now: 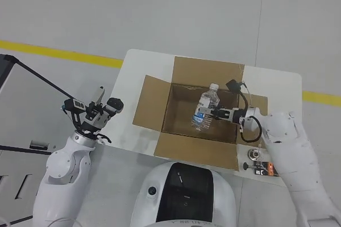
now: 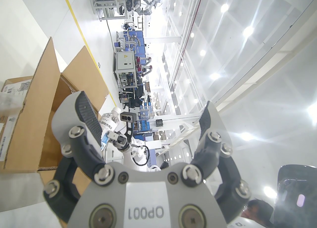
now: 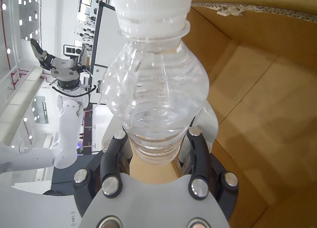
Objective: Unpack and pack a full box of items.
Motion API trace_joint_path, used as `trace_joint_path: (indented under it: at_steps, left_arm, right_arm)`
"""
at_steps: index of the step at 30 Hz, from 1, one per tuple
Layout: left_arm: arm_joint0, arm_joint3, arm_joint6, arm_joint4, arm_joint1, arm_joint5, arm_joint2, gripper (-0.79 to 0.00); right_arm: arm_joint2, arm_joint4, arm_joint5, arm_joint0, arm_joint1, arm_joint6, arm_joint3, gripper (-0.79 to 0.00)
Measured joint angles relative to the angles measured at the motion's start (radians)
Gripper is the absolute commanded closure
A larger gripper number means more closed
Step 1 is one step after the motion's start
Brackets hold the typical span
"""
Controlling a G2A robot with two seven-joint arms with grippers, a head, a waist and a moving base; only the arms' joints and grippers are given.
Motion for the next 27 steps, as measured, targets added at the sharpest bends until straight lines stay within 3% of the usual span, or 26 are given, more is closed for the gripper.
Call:
trace_joint_path:
  at_steps: [7,14,15,16,18,21,24,25,26,27]
  left_arm:
    - [0.0,0.0,0.0,0.0,0.0,0.0,0.0,-0.785]
    - [0.0,0.0,0.0,0.0,0.0,0.0,0.0,-0.785]
    - [0.0,0.0,0.0,0.0,0.0,0.0,0.0,-0.785]
    - [0.0,0.0,0.0,0.0,0.0,0.0,0.0,-0.785]
    - [0.0,0.0,0.0,0.0,0.0,0.0,0.0,-0.785]
    - [0.0,0.0,0.0,0.0,0.0,0.0,0.0,-0.785]
    - [0.0,0.0,0.0,0.0,0.0,0.0,0.0,-0.785]
    - [0.0,0.0,0.0,0.0,0.0,0.0,0.0,-0.785]
    - [0.0,0.0,0.0,0.0,0.0,0.0,0.0,-0.785]
    - [0.0,0.0,0.0,0.0,0.0,0.0,0.0,-0.785]
  right_arm:
    - [-0.213,-0.032,0.086,0.212,-0.051,0.049,0.232,0.0]
    - [-0.342,-0.042,0.144,0.298,-0.097,0.013,0.384,0.0]
    - [-0.356,-0.046,0.146,0.305,-0.103,0.002,0.401,-0.185]
    - [-0.372,-0.048,0.147,0.314,-0.11,-0.013,0.421,-0.274]
    - [-0.389,-0.038,0.144,0.322,-0.12,-0.03,0.451,-0.357]
    - [-0.405,-0.013,0.13,0.336,-0.134,-0.047,0.496,-0.4]
    - [-0.41,0.02,0.117,0.343,-0.145,-0.067,0.531,-0.545]
    - [-0.412,0.032,0.11,0.345,-0.149,-0.071,0.543,-0.554]
    - [-0.413,0.037,0.107,0.346,-0.151,-0.074,0.551,-0.659]
    - [-0.413,0.043,0.105,0.348,-0.153,-0.077,0.56,-0.711]
